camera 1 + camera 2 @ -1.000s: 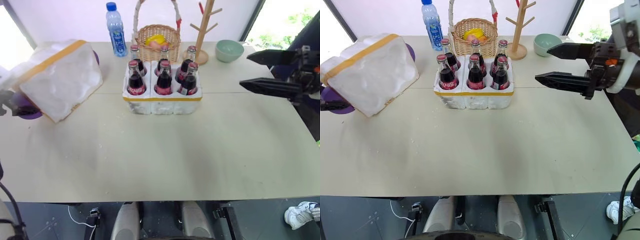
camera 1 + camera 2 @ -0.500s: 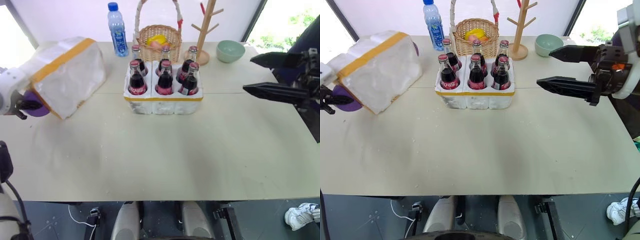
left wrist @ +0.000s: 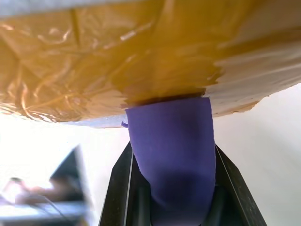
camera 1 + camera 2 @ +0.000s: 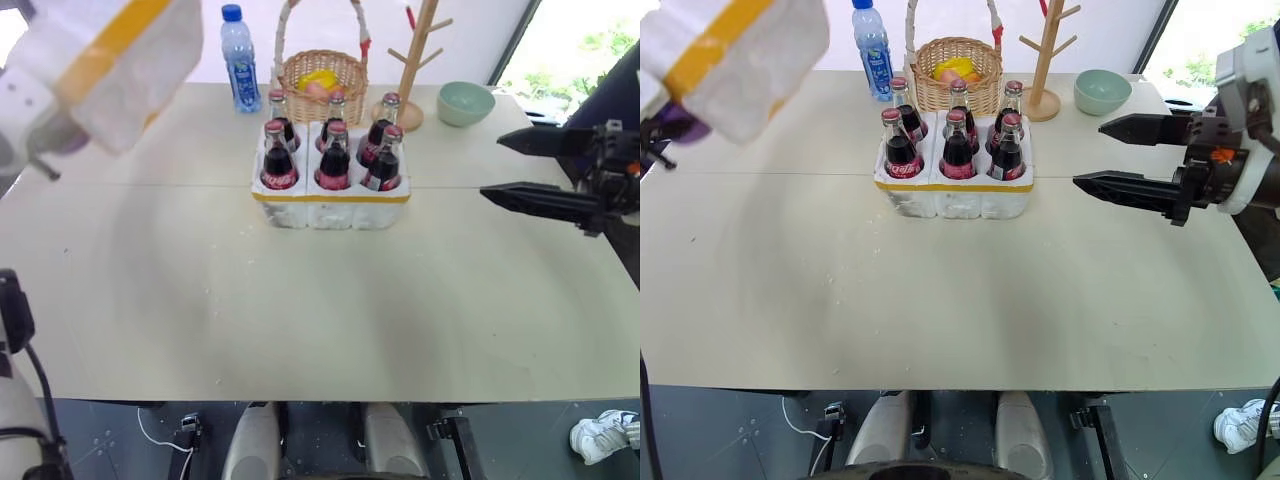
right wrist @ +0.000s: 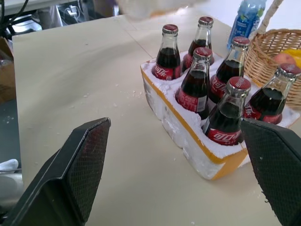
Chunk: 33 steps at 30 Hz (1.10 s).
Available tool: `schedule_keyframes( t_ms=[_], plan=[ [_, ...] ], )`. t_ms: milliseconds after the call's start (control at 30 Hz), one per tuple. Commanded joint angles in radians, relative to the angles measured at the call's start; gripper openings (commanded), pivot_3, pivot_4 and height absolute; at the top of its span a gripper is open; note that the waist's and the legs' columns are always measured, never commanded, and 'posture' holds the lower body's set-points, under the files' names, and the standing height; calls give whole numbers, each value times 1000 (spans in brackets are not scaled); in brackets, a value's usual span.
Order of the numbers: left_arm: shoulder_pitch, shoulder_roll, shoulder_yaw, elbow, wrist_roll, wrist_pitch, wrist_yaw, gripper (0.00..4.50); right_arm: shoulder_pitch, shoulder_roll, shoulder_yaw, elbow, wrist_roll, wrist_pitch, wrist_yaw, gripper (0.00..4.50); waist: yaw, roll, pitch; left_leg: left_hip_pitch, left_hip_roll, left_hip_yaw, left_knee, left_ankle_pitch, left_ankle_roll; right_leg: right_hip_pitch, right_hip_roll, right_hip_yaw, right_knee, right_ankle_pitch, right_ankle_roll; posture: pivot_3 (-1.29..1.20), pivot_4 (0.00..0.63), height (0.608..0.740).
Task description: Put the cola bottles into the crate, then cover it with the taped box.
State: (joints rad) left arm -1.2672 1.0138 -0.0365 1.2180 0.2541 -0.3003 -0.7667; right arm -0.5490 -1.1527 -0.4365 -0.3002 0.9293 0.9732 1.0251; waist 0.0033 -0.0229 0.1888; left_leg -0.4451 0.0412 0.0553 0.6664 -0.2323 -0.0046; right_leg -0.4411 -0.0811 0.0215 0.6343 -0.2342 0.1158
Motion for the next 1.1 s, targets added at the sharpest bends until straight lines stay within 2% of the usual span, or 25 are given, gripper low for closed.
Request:
schedule_keyframes(
  t_ms=[33,267,367,533,700,933,1100],
  plan=[
    [-1,-19,-13,-122,20,-179,115,365,8,9,-58,-34,30,-14,-25,4500,4,0,0,0,0,0,0,0,0,0,0,0,0,0,0,0,150,740],
    [16,-106,-104,-238,150,-359,335,365,18,37,-61,-53,73,-5,-78,4500,7,0,0,1,0,0,0,0,0,1,1,0,0,0,0,0,150,740],
    [-8,-126,-177,-234,260,-442,453,365,24,41,-71,-58,94,1,-98,4500,9,0,0,1,0,0,0,0,0,1,1,0,0,1,1,0,150,740],
    [-58,-194,-235,-189,315,-501,522,365,58,47,-105,-84,130,11,-141,4500,10,0,0,1,-1,0,0,0,0,2,1,0,0,1,1,0,150,740],
    [-91,-223,-284,-204,378,-535,573,365,102,50,-141,-117,161,16,-175,4500,7,0,0,1,-1,-1,0,0,0,2,1,1,0,1,1,0,150,740],
    [-113,-205,-423,-241,623,-454,744,365,187,43,-197,-154,165,5,-198,4500,9,0,0,1,-2,-1,1,0,0,2,1,1,0,1,2,0,150,740],
    [-79,-205,-448,-264,660,-444,791,365,201,41,-211,-160,178,2,-211,4500,8,0,0,1,-2,-1,1,0,0,2,1,1,0,1,2,0,150,740]
  ],
)
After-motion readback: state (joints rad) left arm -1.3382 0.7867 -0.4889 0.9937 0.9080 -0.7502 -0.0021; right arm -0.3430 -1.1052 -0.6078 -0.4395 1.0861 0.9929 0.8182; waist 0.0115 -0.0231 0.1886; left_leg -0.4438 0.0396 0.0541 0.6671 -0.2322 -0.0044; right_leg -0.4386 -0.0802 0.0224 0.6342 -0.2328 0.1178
